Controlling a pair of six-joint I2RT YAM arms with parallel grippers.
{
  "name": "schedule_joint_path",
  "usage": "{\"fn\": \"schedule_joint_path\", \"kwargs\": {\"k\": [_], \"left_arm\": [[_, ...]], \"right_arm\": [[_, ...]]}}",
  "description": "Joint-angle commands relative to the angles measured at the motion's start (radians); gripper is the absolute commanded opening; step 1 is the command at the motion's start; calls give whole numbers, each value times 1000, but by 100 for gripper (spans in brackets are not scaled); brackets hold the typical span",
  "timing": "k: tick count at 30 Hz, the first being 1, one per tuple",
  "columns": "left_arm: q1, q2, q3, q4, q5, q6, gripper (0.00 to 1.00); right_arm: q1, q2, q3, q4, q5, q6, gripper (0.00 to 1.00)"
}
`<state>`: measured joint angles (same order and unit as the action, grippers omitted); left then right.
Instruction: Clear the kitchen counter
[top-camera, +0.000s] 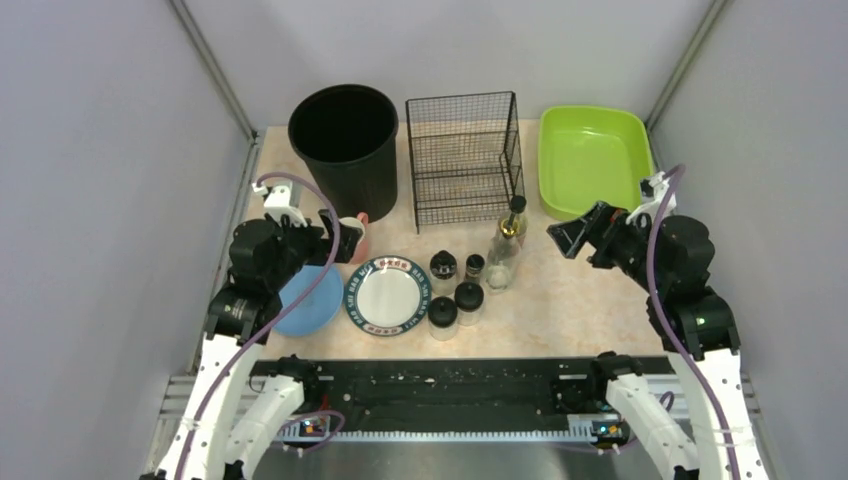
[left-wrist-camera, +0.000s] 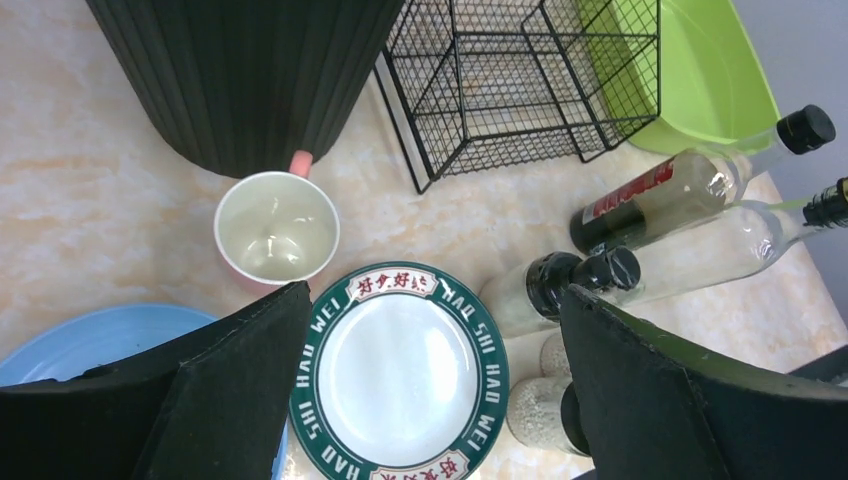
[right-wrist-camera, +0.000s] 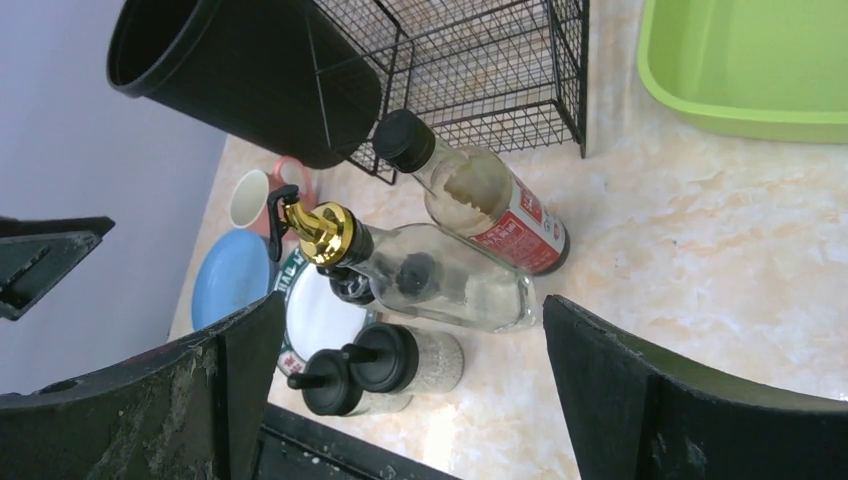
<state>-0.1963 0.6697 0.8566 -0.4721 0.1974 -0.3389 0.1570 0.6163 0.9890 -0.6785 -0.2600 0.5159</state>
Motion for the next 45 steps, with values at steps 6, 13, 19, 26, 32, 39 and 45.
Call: {"fn": "schedule_joint_path", "kwargs": {"k": [6, 13, 19, 26, 32, 39, 45], "left_arm": [[2, 32, 18, 48, 59, -10, 99], [1, 4, -24, 73, 95, 17, 99], [2, 6, -27, 55, 82, 29, 99], [3, -1, -34, 52, 70, 29, 99], [3, -10, -39, 47, 58, 32, 99], [3, -28, -47, 48, 50, 34, 99], [2, -42, -53, 53, 52, 29, 99]], "right_arm": [[7, -24, -135, 176, -254, -70, 99], [9, -49, -203, 284, -313, -128, 84], [11, -46, -217, 306, -254, -181, 85], [109, -24, -270, 392, -121, -208, 82], [357, 38, -260, 415, 152, -291, 82], [420, 79, -306, 497, 299, -335, 81], [455, 109, -340, 595, 341, -333, 76]]}}
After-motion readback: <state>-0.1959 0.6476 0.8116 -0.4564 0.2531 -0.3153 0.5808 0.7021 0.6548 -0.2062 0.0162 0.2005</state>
